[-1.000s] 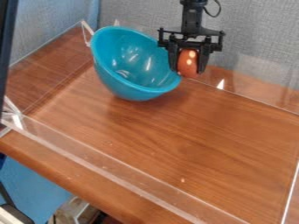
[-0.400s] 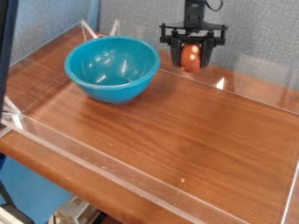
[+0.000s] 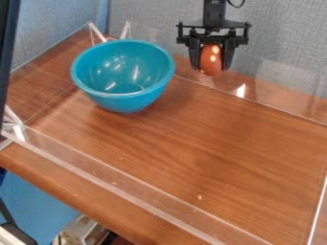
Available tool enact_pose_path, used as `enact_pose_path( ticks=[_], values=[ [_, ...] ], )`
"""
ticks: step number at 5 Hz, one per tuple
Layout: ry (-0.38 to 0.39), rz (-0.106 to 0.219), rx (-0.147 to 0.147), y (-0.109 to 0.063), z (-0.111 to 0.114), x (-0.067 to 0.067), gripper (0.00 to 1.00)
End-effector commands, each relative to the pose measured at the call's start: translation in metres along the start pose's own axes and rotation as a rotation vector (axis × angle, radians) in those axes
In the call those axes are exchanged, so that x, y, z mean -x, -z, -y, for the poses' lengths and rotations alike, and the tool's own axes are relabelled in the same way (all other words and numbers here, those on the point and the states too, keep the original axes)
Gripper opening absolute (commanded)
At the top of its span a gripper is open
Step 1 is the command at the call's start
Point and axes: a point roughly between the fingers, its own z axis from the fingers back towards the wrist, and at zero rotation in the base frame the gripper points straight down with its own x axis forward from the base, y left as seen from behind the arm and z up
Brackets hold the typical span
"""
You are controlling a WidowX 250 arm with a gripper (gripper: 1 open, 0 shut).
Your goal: Put the mushroom in the blue bowl
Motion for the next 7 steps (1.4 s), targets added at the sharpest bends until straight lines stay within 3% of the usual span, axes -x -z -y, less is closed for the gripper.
enact_pose_path(
  ticks=[1,7],
  values=[
    [-0.003,0.067,0.028,-0.024,0.006,-0.004,0.00],
    [-0.075,0.111,0.071,-0.039,0.013,0.004,0.00]
  ],
)
